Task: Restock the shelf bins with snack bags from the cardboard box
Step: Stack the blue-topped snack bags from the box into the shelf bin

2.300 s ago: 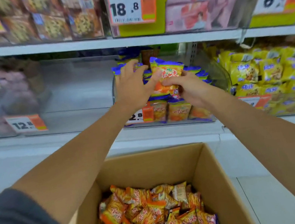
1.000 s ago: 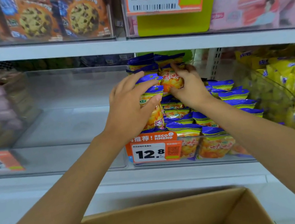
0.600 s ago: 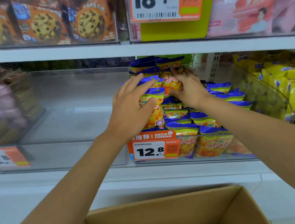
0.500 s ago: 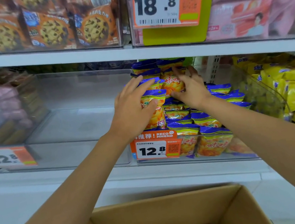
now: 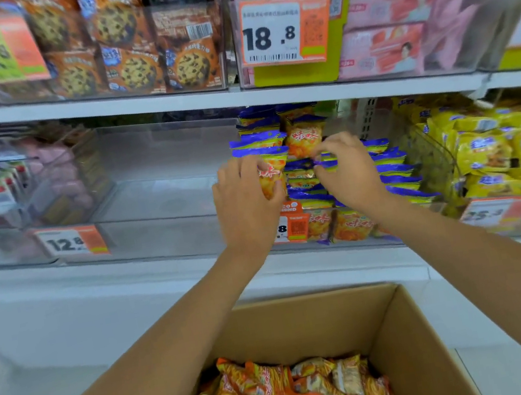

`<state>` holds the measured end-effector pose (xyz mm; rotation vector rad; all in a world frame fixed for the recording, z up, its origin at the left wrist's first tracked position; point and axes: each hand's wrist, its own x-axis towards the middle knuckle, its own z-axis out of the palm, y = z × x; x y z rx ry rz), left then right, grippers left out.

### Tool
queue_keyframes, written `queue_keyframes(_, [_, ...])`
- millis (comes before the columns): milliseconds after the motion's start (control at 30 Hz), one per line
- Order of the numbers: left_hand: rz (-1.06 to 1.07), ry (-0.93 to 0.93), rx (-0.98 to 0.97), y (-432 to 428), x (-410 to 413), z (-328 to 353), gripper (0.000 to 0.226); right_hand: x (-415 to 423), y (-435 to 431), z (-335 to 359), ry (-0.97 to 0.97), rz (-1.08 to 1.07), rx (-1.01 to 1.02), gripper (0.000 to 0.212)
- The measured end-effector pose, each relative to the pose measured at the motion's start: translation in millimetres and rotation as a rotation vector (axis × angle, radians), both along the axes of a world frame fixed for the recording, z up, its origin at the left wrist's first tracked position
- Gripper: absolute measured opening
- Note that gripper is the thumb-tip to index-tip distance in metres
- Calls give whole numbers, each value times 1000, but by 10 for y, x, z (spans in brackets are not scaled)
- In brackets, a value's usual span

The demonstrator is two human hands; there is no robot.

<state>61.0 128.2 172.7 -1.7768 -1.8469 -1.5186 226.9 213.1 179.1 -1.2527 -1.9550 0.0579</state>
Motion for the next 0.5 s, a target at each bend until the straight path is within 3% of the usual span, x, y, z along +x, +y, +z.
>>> queue_keyframes(133, [-239,-219,-285,-327,185,-189,20,118,-634,-106,39,31,-91,6])
queue_keyframes(267, [-292,-180,-615,-684,281,-517,19,257,-1146,-469,-8,103,-277,11])
queue_keyframes(500, [-279,-198,-1081,-1271,31,-1443,20,432,-1807,-1591,-227,220,-790,10])
